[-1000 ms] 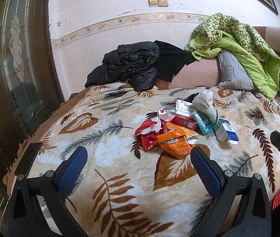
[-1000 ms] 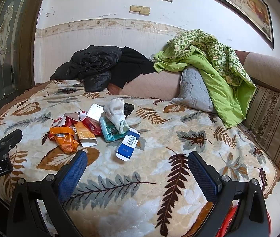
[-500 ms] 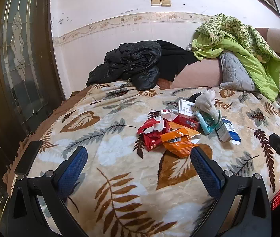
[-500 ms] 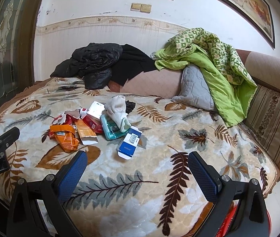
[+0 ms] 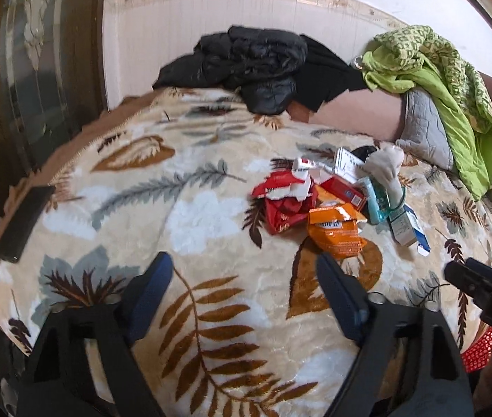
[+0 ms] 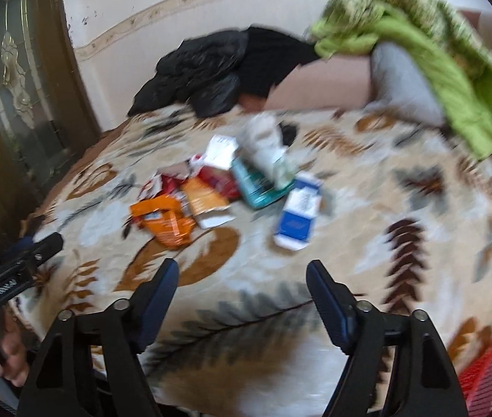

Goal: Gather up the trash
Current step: 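Move both tools toward the pile of trash on the blanket, then grasp the orange wrapper with the left tool while the right tool grasps the blue box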

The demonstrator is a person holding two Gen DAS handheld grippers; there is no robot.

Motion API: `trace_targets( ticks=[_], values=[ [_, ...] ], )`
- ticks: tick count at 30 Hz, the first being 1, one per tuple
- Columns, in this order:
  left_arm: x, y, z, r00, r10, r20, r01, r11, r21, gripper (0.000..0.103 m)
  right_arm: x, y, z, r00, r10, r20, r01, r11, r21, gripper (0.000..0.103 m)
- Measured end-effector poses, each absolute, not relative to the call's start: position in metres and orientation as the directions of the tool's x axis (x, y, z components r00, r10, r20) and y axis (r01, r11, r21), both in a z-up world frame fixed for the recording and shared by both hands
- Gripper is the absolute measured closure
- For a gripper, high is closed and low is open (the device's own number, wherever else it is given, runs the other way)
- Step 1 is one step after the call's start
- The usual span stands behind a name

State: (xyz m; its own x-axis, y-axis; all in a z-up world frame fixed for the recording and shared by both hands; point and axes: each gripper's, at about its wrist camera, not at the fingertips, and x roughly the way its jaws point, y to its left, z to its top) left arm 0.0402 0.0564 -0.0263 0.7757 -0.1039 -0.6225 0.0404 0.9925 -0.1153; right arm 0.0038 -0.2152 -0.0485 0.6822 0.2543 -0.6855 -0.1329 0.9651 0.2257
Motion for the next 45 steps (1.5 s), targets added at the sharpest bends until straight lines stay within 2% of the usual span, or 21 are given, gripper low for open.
trace_targets(
  ticks=[2,3,5,12,16,17,19,20,21,24,27,33,45],
  values=[
    [0.045,0.059,-0.03,0.769,-0.143,-0.623,0.052,0.985,-0.162,0.026,0.012,-0.216,-0.049,0.688,0.24,-0.685,-0.111,0.968,0.226,0.029],
    [0.049,0.059,-0.033,0.785,-0.183,-0.592,0.068,0.975,-0.212,0.026,0.017,-0.22,-0.049,0.693,0.226,-0.685,-0.087,0.969,0.232,0.029],
    [0.055,0.057,-0.034,0.778,-0.217,-0.589,0.094,0.968,-0.233,0.026,0.029,-0.232,-0.051,0.693,0.205,-0.691,-0.028,0.966,0.258,0.029],
    [0.096,0.031,-0.038,0.699,-0.315,-0.642,0.127,0.938,-0.321,0.026,0.086,-0.256,-0.067,0.633,0.124,-0.764,0.122,0.959,0.257,0.029],
    [0.114,0.003,-0.04,0.668,-0.312,-0.676,0.148,0.946,-0.289,0.026,0.115,-0.258,-0.085,0.584,0.081,-0.807,0.172,0.96,0.221,0.03],
    [0.119,-0.003,-0.042,0.659,-0.303,-0.688,0.15,0.95,-0.275,0.025,0.121,-0.26,-0.09,0.574,0.082,-0.815,0.176,0.959,0.221,0.032],
    [0.129,-0.013,-0.05,0.631,-0.274,-0.726,0.142,0.961,-0.239,0.025,0.128,-0.262,-0.101,0.541,0.092,-0.836,0.185,0.957,0.225,0.044],
    [0.133,-0.016,-0.054,0.619,-0.266,-0.739,0.142,0.963,-0.227,0.025,0.129,-0.265,-0.107,0.528,0.111,-0.842,0.185,0.953,0.241,0.062],
    [0.137,-0.021,-0.059,0.601,-0.256,-0.757,0.146,0.967,-0.211,0.025,0.131,-0.266,-0.11,0.518,0.137,-0.844,0.183,0.947,0.265,0.068],
    [0.146,-0.032,-0.066,0.594,-0.237,-0.769,0.157,0.971,-0.179,0.025,0.127,-0.268,-0.104,0.537,0.143,-0.831,0.168,0.948,0.272,0.068],
    [0.153,-0.039,-0.07,0.597,-0.226,-0.77,0.159,0.974,-0.162,0.046,0.118,-0.269,-0.099,0.558,0.144,-0.817,0.159,0.948,0.276,0.069],
    [0.143,-0.037,-0.064,0.636,-0.23,-0.737,0.169,0.973,-0.157,0.049,0.093,-0.276,-0.089,0.59,0.149,-0.794,0.152,0.945,0.29,0.069],
    [0.089,-0.021,-0.027,0.747,-0.299,-0.593,0.253,0.954,-0.162,0.049,0.035,-0.262,-0.055,0.697,0.161,-0.699,0.072,0.954,0.292,0.069]
  ],
)
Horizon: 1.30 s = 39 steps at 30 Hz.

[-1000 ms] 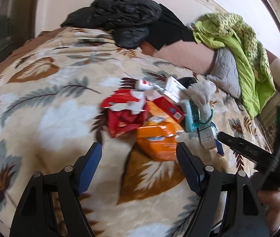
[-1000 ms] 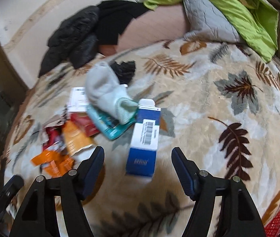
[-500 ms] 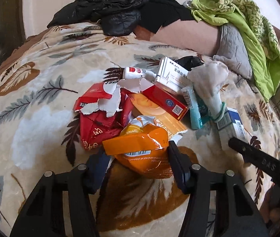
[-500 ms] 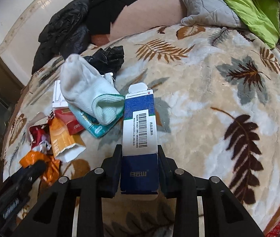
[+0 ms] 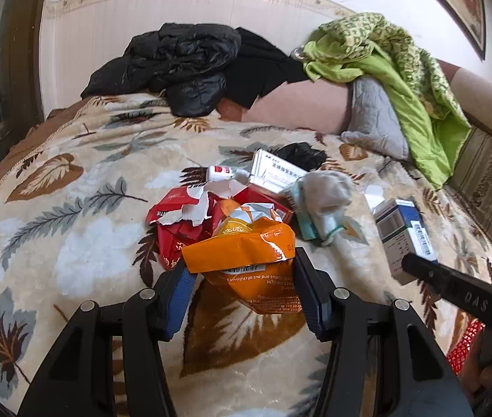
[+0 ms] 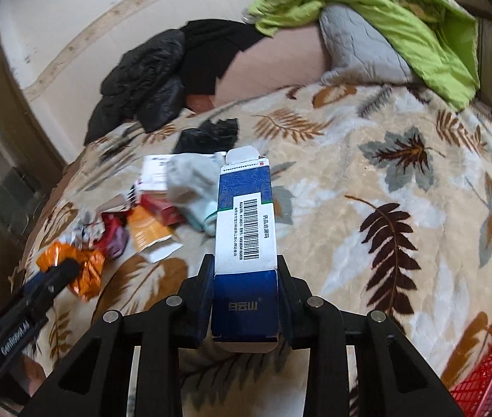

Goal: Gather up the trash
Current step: 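Carry both items to the red basket and open both tools to drop them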

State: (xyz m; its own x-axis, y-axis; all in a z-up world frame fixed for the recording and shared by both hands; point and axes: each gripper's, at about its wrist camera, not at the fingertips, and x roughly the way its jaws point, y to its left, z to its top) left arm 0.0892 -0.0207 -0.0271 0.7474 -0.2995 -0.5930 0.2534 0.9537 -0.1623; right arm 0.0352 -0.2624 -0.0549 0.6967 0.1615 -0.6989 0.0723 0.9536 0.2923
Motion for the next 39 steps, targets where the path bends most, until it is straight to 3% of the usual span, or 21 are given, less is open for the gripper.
trace_targets(
  ticks=[10,24,28,39],
  values=[
    [0.076,-0.031,-0.022,0.77,-0.297,-0.565,0.293,0.951,-0.1,0.049,0.008,-0.258,-0.053,0.711,0.203,-0.673,0.039,0.944,0.327,0.069],
    [0.041,-0.077,-0.012,0.684,-0.484,-0.546,0.493,0.858,-0.143,0.049,-0.055,-0.295,-0.032,0.747,0.225,-0.626,0.06,0.914,0.4,0.069],
    [0.022,-0.108,-0.004,0.613,-0.569,-0.549,0.585,0.793,-0.169,0.049,-0.089,-0.326,-0.024,0.757,0.194,-0.623,0.111,0.903,0.416,0.069],
    [-0.06,-0.239,0.02,0.338,-0.751,-0.568,0.831,0.521,-0.194,0.049,-0.211,-0.438,-0.009,0.738,-0.067,-0.672,0.431,0.812,0.394,0.069]
  ],
)
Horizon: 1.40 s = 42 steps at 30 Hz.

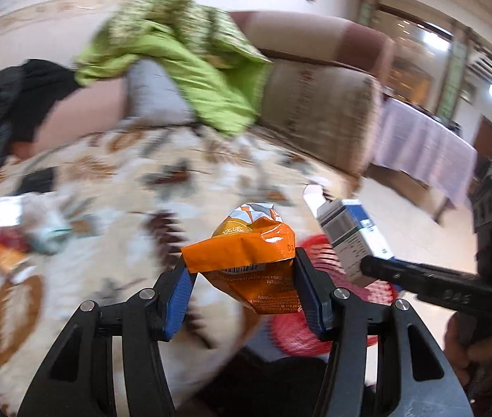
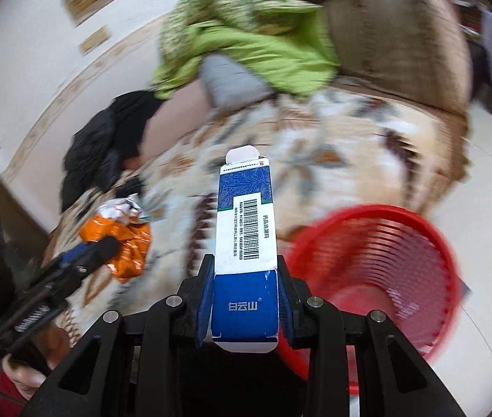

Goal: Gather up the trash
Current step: 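Carry both items to the red basket and open both tools to drop them, then return to the bed and grasp the white sock with the right tool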

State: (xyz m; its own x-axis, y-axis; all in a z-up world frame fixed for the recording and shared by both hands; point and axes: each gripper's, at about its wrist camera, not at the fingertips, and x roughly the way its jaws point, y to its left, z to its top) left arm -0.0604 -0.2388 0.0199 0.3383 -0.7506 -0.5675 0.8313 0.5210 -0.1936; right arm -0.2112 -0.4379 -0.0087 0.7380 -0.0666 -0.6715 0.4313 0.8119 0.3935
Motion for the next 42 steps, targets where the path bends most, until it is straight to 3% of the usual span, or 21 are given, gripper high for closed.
trace_targets(
  ticks=[6,8,11,16,30,35,42],
  values=[
    [-0.094,-0.312,0.007,0.189,-0.755,-0.628,0.888,0.404,-0.218,0.048,-0.251,-0.478,-0.033,0.691,-0.108,-0.715,0.534,0.744,0.403,0.066],
    [-0.106,-0.336,-0.001,0.163,-0.733,-0.661,0.904,0.379,-0.197,0.042,-0.255,-0.487,-0.042,0.677,-0.107,-0.728,0.551,0.73,0.405,0.066],
    [-0.11,-0.343,-0.01,0.155,-0.71,-0.687,0.903,0.383,-0.192,0.037,-0.258,-0.494,-0.044,0.669,-0.119,-0.734,0.572,0.713,0.405,0.052],
    [-0.1,-0.328,-0.01,0.18,-0.707,-0.684,0.886,0.419,-0.2,0.036,-0.261,-0.493,-0.033,0.685,-0.162,-0.71,0.559,0.742,0.37,0.052],
    [-0.03,-0.194,0.009,0.472,-0.607,-0.639,0.703,0.697,-0.143,0.032,-0.173,-0.413,-0.022,0.724,0.043,-0.688,0.307,0.874,0.378,0.048],
    [0.002,-0.142,0.003,0.565,-0.521,-0.64,0.59,0.797,-0.128,0.031,-0.132,-0.373,-0.012,0.73,0.103,-0.676,0.194,0.917,0.349,0.038],
    [0.059,-0.062,-0.014,0.664,-0.365,-0.653,0.369,0.919,-0.139,0.03,-0.066,-0.318,-0.007,0.723,0.163,-0.672,0.081,0.945,0.317,0.033]
  ],
)
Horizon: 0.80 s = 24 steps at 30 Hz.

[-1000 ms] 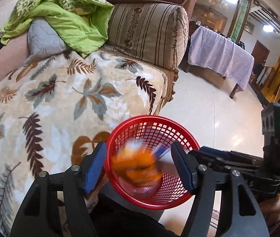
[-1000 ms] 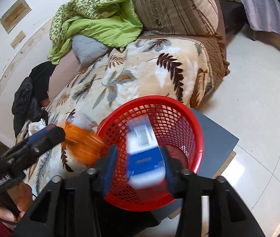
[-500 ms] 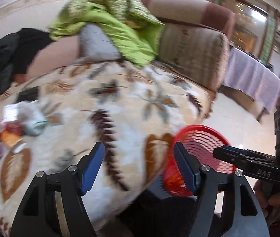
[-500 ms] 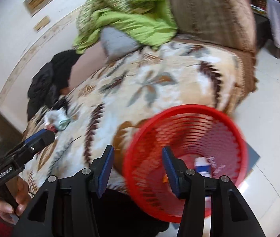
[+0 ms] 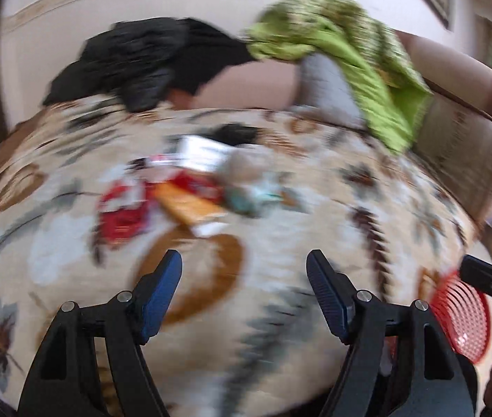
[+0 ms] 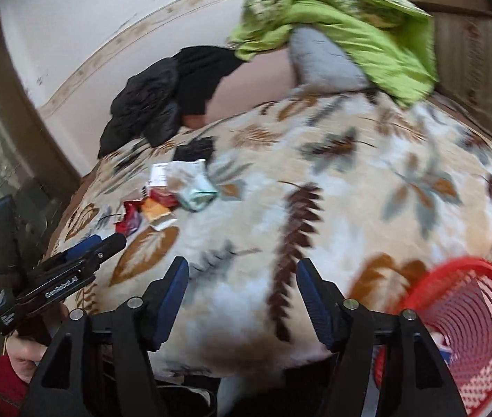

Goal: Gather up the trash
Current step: 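Return to the bed and grasp the white sock with the right tool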

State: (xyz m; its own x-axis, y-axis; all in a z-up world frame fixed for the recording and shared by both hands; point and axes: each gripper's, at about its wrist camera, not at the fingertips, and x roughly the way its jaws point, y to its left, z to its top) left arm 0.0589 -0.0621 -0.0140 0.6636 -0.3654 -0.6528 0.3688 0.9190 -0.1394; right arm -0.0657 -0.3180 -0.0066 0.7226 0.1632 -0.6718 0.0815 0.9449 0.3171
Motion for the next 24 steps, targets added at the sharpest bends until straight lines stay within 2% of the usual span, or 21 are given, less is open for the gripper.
trace_targets(
  ticks=[3,8,13,17,19,20,21,24],
  values=[
    [0.084,-0.025,-0.022,0.686,-0.308,-0.659,0.265,0.949,-0.168,0.029,-0.031,-0.295,-0.009,0.714,0.186,-0.675,0.032,0.954,0.298,0.028],
    [0.115,0.022,-0.034,0.692,-0.264,-0.672,0.13,0.961,-0.243,0.029,0.039,-0.258,-0.023,0.687,0.193,-0.7,-0.001,0.964,0.265,0.027],
    [0.134,0.034,-0.037,0.713,-0.211,-0.669,0.074,0.971,-0.228,0.026,0.103,-0.227,-0.038,0.696,0.146,-0.703,-0.007,0.98,0.197,0.027],
    [0.15,0.034,-0.042,0.704,-0.215,-0.676,0.077,0.97,-0.229,0.024,0.134,-0.214,-0.055,0.71,0.11,-0.696,0.002,0.987,0.158,0.028],
    [0.159,0.028,-0.042,0.706,-0.218,-0.674,0.093,0.972,-0.217,0.024,0.143,-0.216,-0.064,0.706,0.089,-0.702,0.02,0.989,0.145,0.051],
    [0.164,0.024,-0.042,0.709,-0.213,-0.672,0.102,0.974,-0.202,0.024,0.147,-0.218,-0.068,0.694,0.11,-0.711,0.012,0.986,0.165,0.08],
    [0.168,0.022,-0.042,0.712,-0.214,-0.669,0.109,0.975,-0.196,0.023,0.149,-0.22,-0.07,0.685,0.122,-0.719,0.012,0.984,0.178,0.087],
    [0.183,0.007,-0.043,0.717,-0.197,-0.668,0.134,0.98,-0.146,0.023,0.143,-0.225,-0.062,0.713,0.125,-0.69,0.003,0.983,0.181,0.09]
  ],
)
